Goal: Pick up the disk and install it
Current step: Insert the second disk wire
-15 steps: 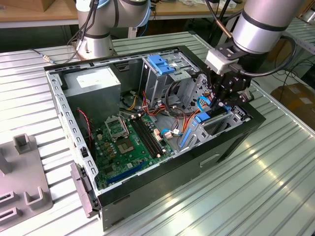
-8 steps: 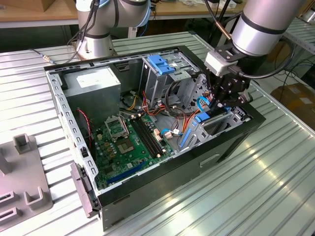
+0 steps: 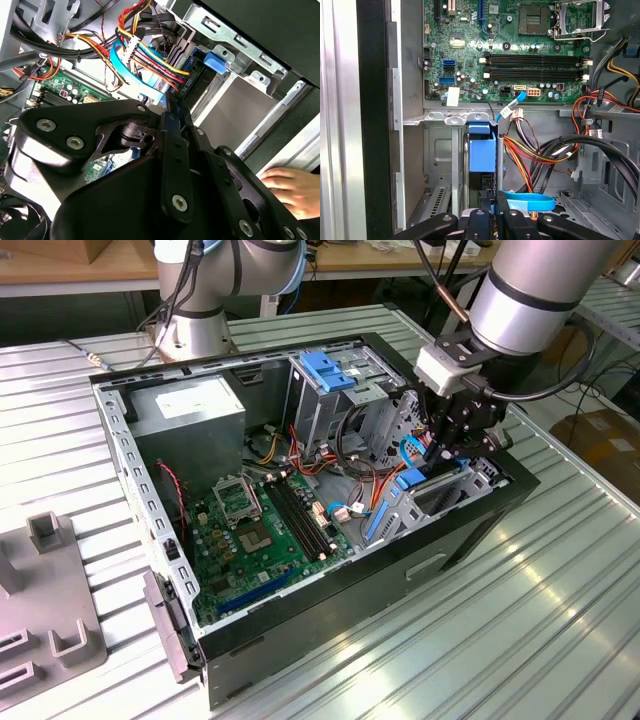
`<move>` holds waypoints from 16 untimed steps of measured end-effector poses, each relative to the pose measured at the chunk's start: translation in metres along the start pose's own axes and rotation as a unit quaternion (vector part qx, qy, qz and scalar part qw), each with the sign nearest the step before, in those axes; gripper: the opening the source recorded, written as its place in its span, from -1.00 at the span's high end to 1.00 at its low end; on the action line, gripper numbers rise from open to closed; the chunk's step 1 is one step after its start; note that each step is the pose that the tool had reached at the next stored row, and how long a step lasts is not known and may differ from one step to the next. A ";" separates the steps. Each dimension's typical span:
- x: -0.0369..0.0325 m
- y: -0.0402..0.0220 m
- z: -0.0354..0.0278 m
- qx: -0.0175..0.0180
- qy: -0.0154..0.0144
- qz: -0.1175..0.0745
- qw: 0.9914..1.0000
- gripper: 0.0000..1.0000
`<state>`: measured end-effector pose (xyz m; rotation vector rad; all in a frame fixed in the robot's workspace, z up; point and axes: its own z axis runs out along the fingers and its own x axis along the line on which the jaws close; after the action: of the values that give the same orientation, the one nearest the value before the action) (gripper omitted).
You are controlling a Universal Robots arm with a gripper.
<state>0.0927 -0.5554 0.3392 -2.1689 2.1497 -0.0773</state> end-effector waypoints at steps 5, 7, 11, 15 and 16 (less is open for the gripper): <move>-0.0003 -0.0013 -0.0134 0.000 0.000 0.000 1.000 0.53; -0.0004 -0.0016 -0.0168 0.000 0.000 0.000 1.000 0.53; -0.0004 -0.0017 -0.0171 0.000 0.000 0.000 1.000 0.69; -0.0004 -0.0017 -0.0175 0.000 0.000 0.000 1.000 0.80; -0.0004 -0.0017 -0.0176 0.000 0.000 0.000 1.000 0.80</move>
<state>0.0927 -0.5554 0.3568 -2.1694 2.1502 -0.0779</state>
